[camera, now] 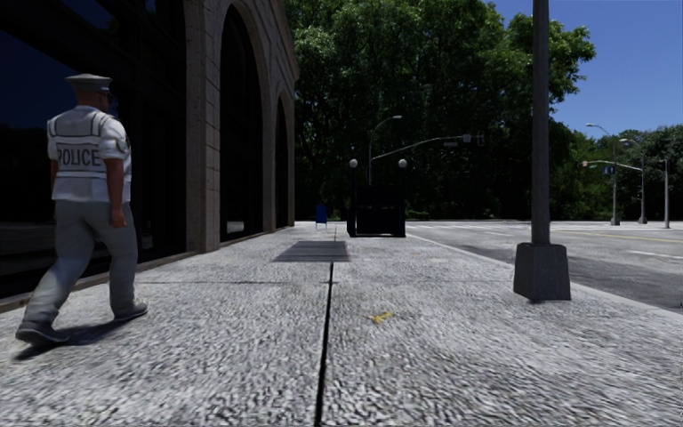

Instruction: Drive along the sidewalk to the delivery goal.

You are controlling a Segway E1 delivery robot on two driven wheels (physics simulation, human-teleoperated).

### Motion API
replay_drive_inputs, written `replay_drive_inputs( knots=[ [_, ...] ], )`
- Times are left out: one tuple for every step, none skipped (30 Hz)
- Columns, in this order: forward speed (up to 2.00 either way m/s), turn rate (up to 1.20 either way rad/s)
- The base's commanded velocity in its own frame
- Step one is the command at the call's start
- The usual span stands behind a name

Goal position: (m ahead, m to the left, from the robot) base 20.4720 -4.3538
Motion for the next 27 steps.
replay_drive_inputs(
  knots=[
    [1.98,0.0],
    [1.98,0.0],
    [1.98,0.0],
    [1.98,0.0],
    [1.98,0.0],
    [1.98,0.0],
    [1.98,0.0],
    [1.98,0.0],
    [1.98,0.0],
    [1.98,0.0],
    [1.98,0.0],
    [1.98,0.0],
    [1.98,0.0],
    [1.98,0.0],
    [1.98,0.0],
    [1.98,0.0],
    [1.98,0.0],
    [1.98,0.0],
    [1.98,0.0],
    [1.98,0.0],
    [1.98,0.0],
    [1.98,0.0],
    [1.98,0.0],
    [1.98,0.0],
    [1.98,0.0],
    [1.98,0.0],
    [1.98,0.0]
  ],
)
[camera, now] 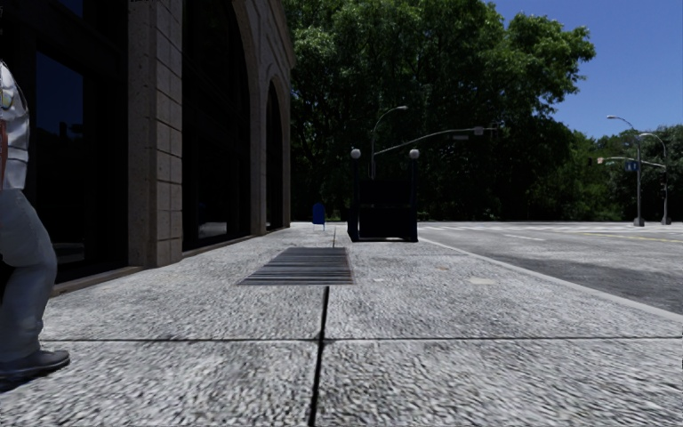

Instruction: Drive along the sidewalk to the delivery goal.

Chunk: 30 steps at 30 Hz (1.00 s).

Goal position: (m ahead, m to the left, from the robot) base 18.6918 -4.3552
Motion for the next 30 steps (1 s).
replay_drive_inputs(
  knots=[
    [1.98,0.0],
    [1.98,0.0],
    [1.98,0.0],
    [1.98,0.0],
    [1.98,0.0],
    [1.98,0.0],
    [1.98,0.0],
    [1.98,0.0],
    [1.98,0.0],
    [1.98,0.0],
    [1.98,0.0],
    [1.98,0.0],
    [1.98,0.0],
    [1.98,0.0],
    [1.98,0.0],
    [1.98,0.0],
    [1.98,0.0],
    [1.98,0.0],
    [1.98,0.0],
    [1.98,0.0],
    [1.98,0.0],
    [1.98,0.0],
    [1.98,0.0],
    [1.98,0.0],
    [1.98,0.0],
    [1.98,0.0],
    [1.98,0.0],
    [1.98,0.0],
    [1.98,0.0],
    [1.98,0.0]
  ],
)
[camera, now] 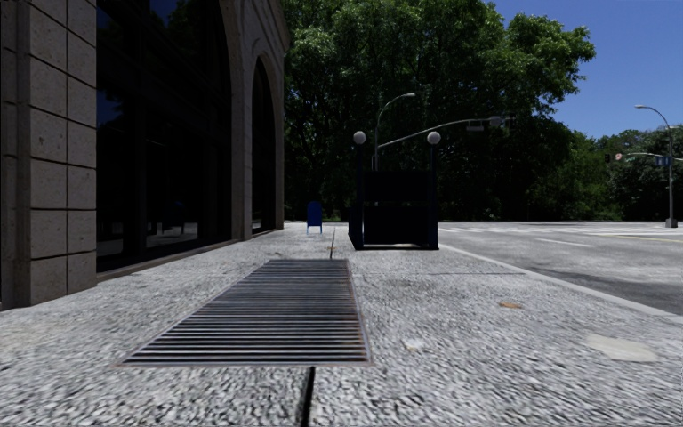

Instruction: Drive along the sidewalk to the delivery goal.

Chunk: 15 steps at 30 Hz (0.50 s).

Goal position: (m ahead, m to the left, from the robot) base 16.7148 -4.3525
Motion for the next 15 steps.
replay_drive_inputs(
  knots=[
    [1.98,0.0],
    [1.98,0.0],
    [1.98,0.0],
    [1.98,0.0],
    [1.98,0.0],
    [1.98,0.0],
    [1.98,0.0],
    [1.98,0.11],
    [1.98,0.11],
    [1.98,0.19],
    [1.98,0.22],
    [1.98,0.24],
    [1.98,0.24],
    [1.98,0.26],
    [1.98,0.27]
  ],
)
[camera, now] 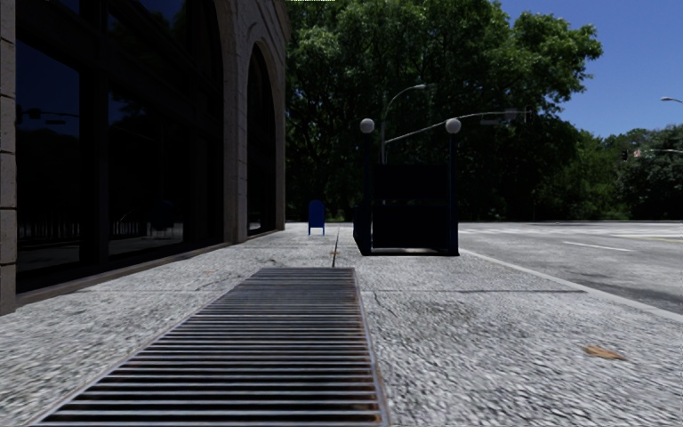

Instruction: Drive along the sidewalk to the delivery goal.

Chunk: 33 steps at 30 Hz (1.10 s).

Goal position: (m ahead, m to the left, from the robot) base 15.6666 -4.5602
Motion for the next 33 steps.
replay_drive_inputs(
  knots=[
    [1.98,0.28],
    [1.98,0.28],
    [1.98,0.28],
    [1.98,0.29],
    [1.98,0.29],
    [1.98,0.29],
    [1.98,0.29],
    [1.98,0.27],
    [1.98,0.27],
    [1.98,0.27],
    [1.98,0.21],
    [1.98,0.0],
    [1.98,0.0],
    [1.98,0.0],
    [1.98,0.0],
    [1.98,0.0],
    [1.98,0.0],
    [1.98,0.0],
    [1.98,0.0],
    [1.98,0.0],
    [1.98,0.0],
    [1.98,0.0],
    [1.98,0.0],
    [1.98,0.0],
    [1.98,0.0],
    [1.98,0.0],
    [1.98,0.0],
    [1.98,0.0],
    [1.98,0.0],
    [1.98,0.0],
    [1.98,0.0],
    [1.98,0.0],
    [1.98,0.0]
  ],
)
